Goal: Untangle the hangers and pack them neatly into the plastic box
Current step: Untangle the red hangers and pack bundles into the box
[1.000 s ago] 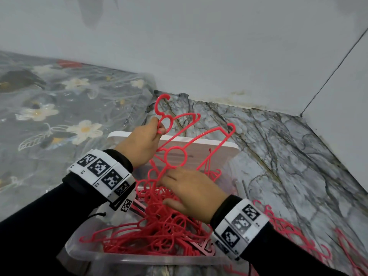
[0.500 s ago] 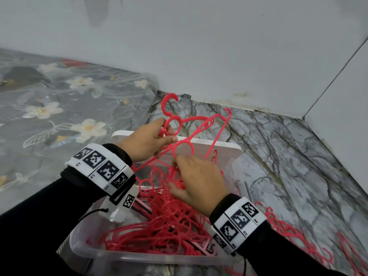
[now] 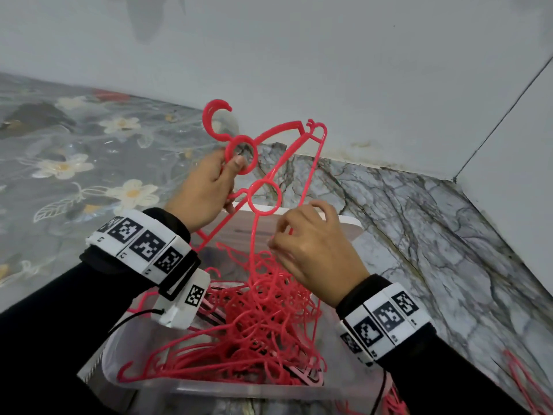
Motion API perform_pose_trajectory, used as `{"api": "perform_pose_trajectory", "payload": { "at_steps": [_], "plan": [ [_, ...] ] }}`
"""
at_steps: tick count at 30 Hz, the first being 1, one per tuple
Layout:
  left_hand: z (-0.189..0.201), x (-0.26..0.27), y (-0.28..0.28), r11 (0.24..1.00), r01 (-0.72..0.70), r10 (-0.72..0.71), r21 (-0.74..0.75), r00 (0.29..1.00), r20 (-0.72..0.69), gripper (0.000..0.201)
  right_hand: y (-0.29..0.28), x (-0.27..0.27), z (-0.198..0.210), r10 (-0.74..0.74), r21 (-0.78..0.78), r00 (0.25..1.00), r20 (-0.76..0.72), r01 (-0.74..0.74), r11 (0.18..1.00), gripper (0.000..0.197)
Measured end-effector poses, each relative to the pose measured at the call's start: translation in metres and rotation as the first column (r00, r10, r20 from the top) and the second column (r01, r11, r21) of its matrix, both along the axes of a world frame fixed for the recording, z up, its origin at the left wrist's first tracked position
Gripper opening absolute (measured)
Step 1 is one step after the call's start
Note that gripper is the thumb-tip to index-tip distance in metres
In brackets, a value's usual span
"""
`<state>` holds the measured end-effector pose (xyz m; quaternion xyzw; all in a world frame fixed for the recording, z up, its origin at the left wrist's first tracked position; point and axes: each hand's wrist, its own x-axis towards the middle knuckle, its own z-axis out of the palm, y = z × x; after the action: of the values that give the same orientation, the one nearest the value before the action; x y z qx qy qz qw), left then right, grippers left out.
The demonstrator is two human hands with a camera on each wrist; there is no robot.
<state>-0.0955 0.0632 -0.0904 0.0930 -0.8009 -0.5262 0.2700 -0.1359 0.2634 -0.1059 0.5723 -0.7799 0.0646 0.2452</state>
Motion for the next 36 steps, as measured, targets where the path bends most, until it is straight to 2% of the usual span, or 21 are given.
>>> {"api": "perform_pose_trajectory", "payload": {
  "at_steps": [2, 5, 7, 10, 14, 18, 23, 25, 28, 31, 36],
  "plan": [
    [-0.001, 0.001, -0.003, 0.996, -0.039, 0.039, -0.080, 0.999, -0.008, 0.019, -0.002, 0.005, 0.000, 0.049, 0.075, 0.996, 0.078, -0.055, 0.996, 0.009],
    [-0.002, 0.002, -0.005, 0.988, -0.066, 0.066, -0.140, 0.998, -0.004, 0.019, -0.003, 0.008, -0.005, 0.051, 0.252, 0.963, 0.264, -0.120, 0.960, 0.022],
    [-0.002, 0.001, -0.003, 0.986, -0.068, 0.070, -0.152, 0.998, 0.009, 0.021, -0.002, 0.007, -0.010, 0.047, 0.312, 0.956, 0.288, -0.140, 0.940, 0.022],
    [-0.003, 0.001, -0.002, 0.988, -0.068, 0.070, -0.142, 0.998, 0.008, 0.019, -0.002, 0.007, -0.016, 0.047, 0.361, 0.968, 0.246, -0.136, 0.922, 0.024],
    [-0.004, 0.001, 0.000, 0.985, -0.060, 0.064, -0.163, 0.998, 0.015, 0.020, -0.007, 0.012, -0.020, 0.029, 0.324, 0.978, 0.205, -0.095, 0.941, 0.022],
    [-0.007, 0.001, 0.004, 0.984, -0.042, 0.042, -0.175, 0.999, -0.005, 0.015, -0.014, 0.018, -0.026, -0.034, 0.302, 0.987, 0.160, -0.016, 0.953, 0.011],
    [-0.013, 0.002, 0.010, 0.943, -0.060, 0.047, -0.328, 0.998, -0.045, 0.010, -0.020, 0.023, -0.035, -0.022, 0.330, 0.988, 0.153, -0.030, 0.944, 0.015],
    [-0.014, 0.003, 0.010, 0.906, -0.070, 0.042, -0.417, 0.996, -0.074, 0.011, -0.021, 0.026, -0.037, 0.000, 0.291, 0.991, 0.136, -0.040, 0.956, 0.014],
    [-0.016, 0.003, 0.011, 0.847, -0.086, 0.056, -0.525, 0.996, -0.073, 0.022, -0.021, 0.027, -0.034, 0.027, 0.136, 0.993, 0.112, -0.043, 0.990, 0.008],
    [-0.020, 0.001, 0.013, 0.868, -0.111, 0.073, -0.485, 0.993, -0.097, 0.024, -0.022, 0.026, -0.035, 0.066, 0.070, 0.990, 0.123, -0.075, 0.995, 0.007],
    [-0.025, -0.003, 0.023, 0.959, -0.103, 0.080, -0.265, 0.992, -0.098, 0.011, -0.025, 0.033, -0.046, 0.069, 0.084, 0.994, 0.084, -0.076, 0.994, 0.009]
  ]
}}
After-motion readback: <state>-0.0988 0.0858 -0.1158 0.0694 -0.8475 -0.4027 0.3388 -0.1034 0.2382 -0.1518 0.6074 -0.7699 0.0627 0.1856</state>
